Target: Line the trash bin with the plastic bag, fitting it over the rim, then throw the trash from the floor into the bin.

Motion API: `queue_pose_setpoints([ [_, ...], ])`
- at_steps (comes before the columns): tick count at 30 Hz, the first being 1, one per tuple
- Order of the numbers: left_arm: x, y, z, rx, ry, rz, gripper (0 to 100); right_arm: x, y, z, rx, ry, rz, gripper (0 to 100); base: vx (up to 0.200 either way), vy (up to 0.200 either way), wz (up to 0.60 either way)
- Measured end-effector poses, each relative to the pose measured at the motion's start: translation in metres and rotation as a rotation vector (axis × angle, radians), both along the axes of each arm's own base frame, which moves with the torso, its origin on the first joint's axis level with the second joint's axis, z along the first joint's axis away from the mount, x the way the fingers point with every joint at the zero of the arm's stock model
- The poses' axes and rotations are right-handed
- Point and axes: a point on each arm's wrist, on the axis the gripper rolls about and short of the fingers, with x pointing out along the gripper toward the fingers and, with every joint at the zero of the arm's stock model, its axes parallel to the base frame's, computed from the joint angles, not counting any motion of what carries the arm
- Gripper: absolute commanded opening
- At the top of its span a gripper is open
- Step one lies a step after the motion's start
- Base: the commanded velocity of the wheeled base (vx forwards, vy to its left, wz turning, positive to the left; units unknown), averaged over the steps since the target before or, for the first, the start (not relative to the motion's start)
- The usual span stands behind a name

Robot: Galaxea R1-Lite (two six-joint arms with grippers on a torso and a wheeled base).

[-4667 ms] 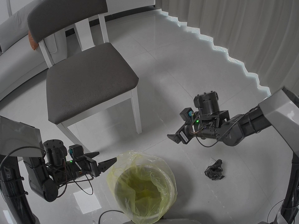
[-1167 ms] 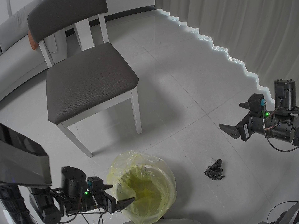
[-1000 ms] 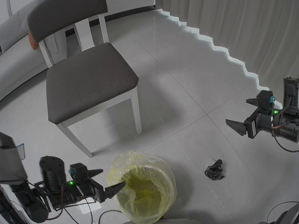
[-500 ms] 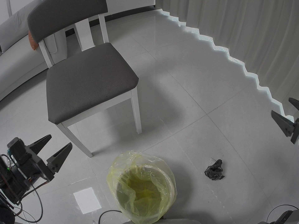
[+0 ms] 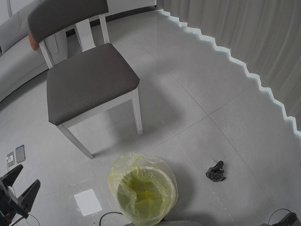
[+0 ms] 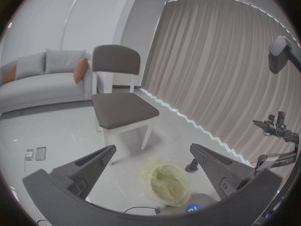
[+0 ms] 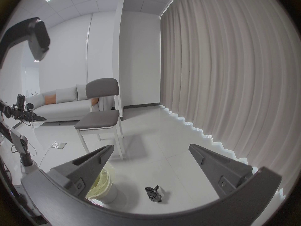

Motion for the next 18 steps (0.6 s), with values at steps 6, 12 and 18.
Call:
queue_pose_setpoints([
  [6, -0.034, 0.007, -0.010, -0.013, -0.075, 0.108, 100, -0.026, 0.000, -0.030, 0.034, -0.074, -0.027, 100, 0.000, 0.000, 0.00],
  [12, -0.043, 0.005, -0.035, 0.040, -0.137, 0.145, 100, -0.019, 0.000, -0.068, 0.032, -0.061, -0.066, 100, 0.000, 0.000, 0.00],
  [18, -0.040, 0.005, -0.061, 0.081, -0.125, 0.245, 100, -0.014, -0.001, -0.092, 0.035, 0.029, -0.125, 100, 0.000, 0.000, 0.00],
])
